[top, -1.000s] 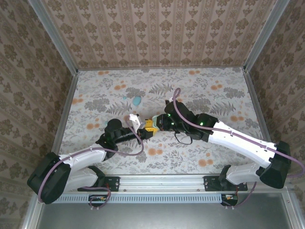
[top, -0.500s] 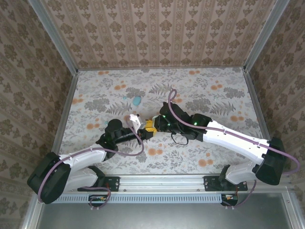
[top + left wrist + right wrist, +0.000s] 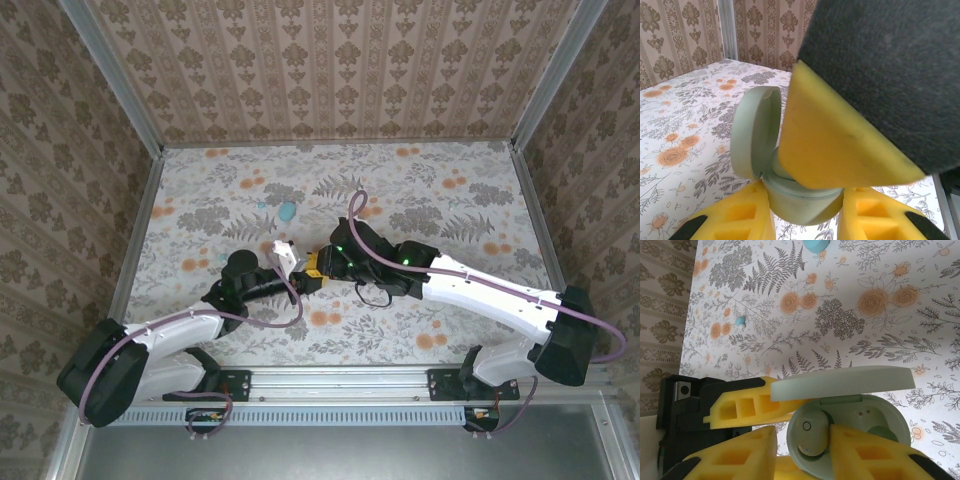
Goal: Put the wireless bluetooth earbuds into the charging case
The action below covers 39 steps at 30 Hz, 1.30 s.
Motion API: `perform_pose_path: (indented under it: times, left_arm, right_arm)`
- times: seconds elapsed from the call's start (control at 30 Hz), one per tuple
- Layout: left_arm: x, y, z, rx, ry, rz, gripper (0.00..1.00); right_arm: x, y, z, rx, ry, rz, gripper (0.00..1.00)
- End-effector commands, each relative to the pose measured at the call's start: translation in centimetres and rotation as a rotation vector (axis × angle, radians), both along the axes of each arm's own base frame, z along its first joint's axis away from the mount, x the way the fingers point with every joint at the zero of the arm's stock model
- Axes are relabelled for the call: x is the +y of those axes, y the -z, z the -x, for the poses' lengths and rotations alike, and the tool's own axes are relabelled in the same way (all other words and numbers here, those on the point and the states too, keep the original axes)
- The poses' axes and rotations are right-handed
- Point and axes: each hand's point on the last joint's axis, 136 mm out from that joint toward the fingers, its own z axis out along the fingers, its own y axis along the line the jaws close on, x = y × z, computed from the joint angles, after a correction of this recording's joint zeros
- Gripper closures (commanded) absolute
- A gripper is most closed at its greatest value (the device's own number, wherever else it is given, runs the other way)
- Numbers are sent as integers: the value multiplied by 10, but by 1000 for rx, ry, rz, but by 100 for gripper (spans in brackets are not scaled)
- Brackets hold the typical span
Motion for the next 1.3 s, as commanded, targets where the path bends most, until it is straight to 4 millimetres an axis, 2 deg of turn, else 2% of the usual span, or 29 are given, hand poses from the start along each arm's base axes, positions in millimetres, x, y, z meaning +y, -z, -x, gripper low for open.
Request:
perform_pose_path:
  times: [0.0, 0.1, 0.27, 0.4, 0.5, 0.6, 0.8, 0.87, 1.03, 1.13, 1.27]
  left_arm:
    - [-1, -11, 1, -51, 3, 29, 100]
    - [0, -10, 1, -50, 2, 29, 100]
    - [1, -8, 1, -52, -2, 26, 100]
    - [1, -6, 0, -52, -12, 22, 100]
    - [3, -4, -3, -56, -28, 14, 100]
    - [4, -3, -6, -59, -34, 2, 100]
    - [0, 3, -15, -44, -30, -20, 100]
    - [-3, 6, -18, -40, -24, -24, 100]
    - [-10, 11, -26, -21, -10, -27, 100]
    - [-13, 11, -30, -20, 0, -22, 100]
    - [-16, 10, -34, -18, 8, -19, 100]
  right_arm:
    - [-8, 1, 3, 13, 20, 43, 64]
    - [-12, -8, 2, -7, 25, 47, 61]
    - [-25, -29, 3, -55, 30, 64, 61]
    - [-34, -56, 4, -120, 19, 56, 63]
    - [-56, -80, -3, -173, 28, 107, 62]
    - [-96, -83, -25, -140, 71, 186, 60]
    - [-185, -39, -88, 9, 192, 345, 60]
    - [-213, -12, -113, 61, 242, 390, 59]
    - [-275, 38, -164, 147, 356, 395, 62]
    - [-296, 65, -196, 167, 331, 395, 64]
    - [-309, 102, -228, 231, 223, 344, 65]
